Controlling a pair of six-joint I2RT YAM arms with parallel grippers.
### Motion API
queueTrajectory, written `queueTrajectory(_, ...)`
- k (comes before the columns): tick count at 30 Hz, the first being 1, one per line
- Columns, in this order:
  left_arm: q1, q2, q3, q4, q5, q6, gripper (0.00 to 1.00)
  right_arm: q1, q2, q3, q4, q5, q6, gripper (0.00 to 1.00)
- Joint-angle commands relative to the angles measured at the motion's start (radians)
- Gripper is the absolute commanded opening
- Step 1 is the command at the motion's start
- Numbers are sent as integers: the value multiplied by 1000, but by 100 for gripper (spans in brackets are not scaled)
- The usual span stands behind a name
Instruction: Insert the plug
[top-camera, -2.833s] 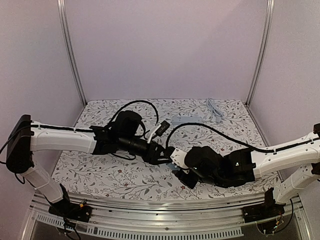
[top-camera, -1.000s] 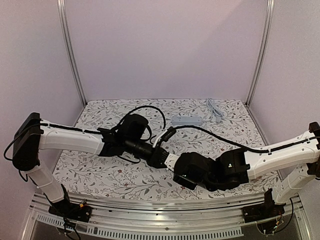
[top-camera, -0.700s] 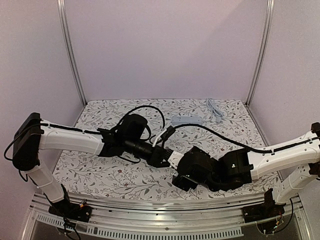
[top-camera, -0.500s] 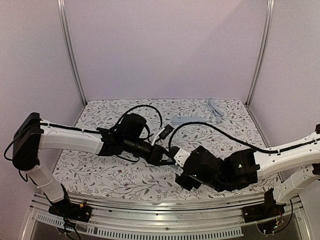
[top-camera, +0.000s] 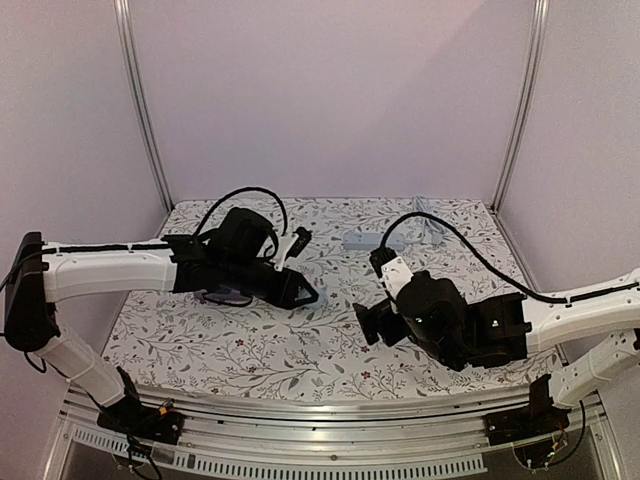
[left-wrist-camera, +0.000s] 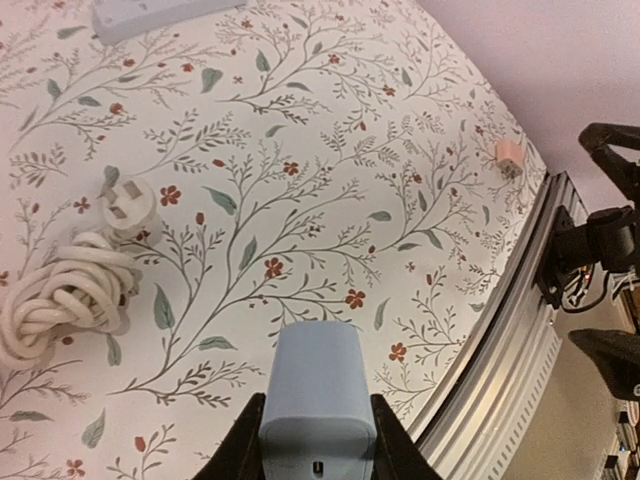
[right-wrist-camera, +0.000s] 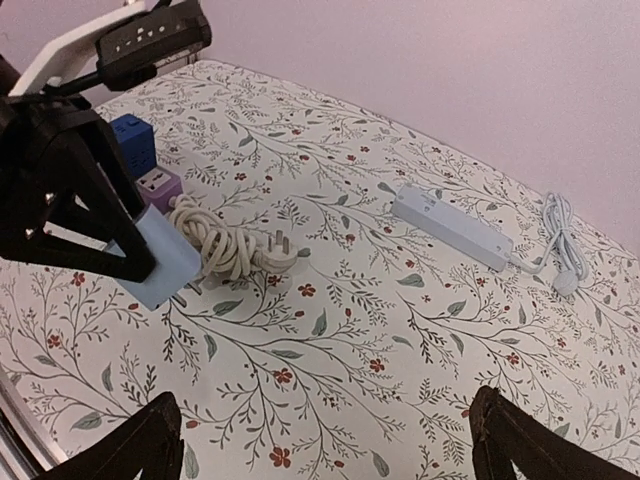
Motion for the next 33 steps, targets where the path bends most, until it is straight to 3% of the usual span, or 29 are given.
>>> queueTrajectory(1,13,-31,82,-202,-228,46,0,-61,-33,-38,211,-22,40,99)
queueTrajectory(6,15,-20,192,-357,-339,108,0,-128,-13,-65,274,-65,89,99)
queueTrajectory(12,15,2,333,-503,-454,300,0,-144,-5,-134,342,-113,87,99)
queueTrajectory(16,13,8,359,-509,-482,436,0,-145,-12,-160,350,-118,88,99)
queueTrajectory(21,15,-20,340,-498,-520,749,0,-146,-66,-185,335,-170,125,99)
queueTrajectory(29,50,67,415,-695,-560,1144,0,-146,-130,-217,333,-177,135,99)
queueTrajectory(33,100,126,472,-844,-426,1263,0,-146,-171,-234,332,-169,140,99)
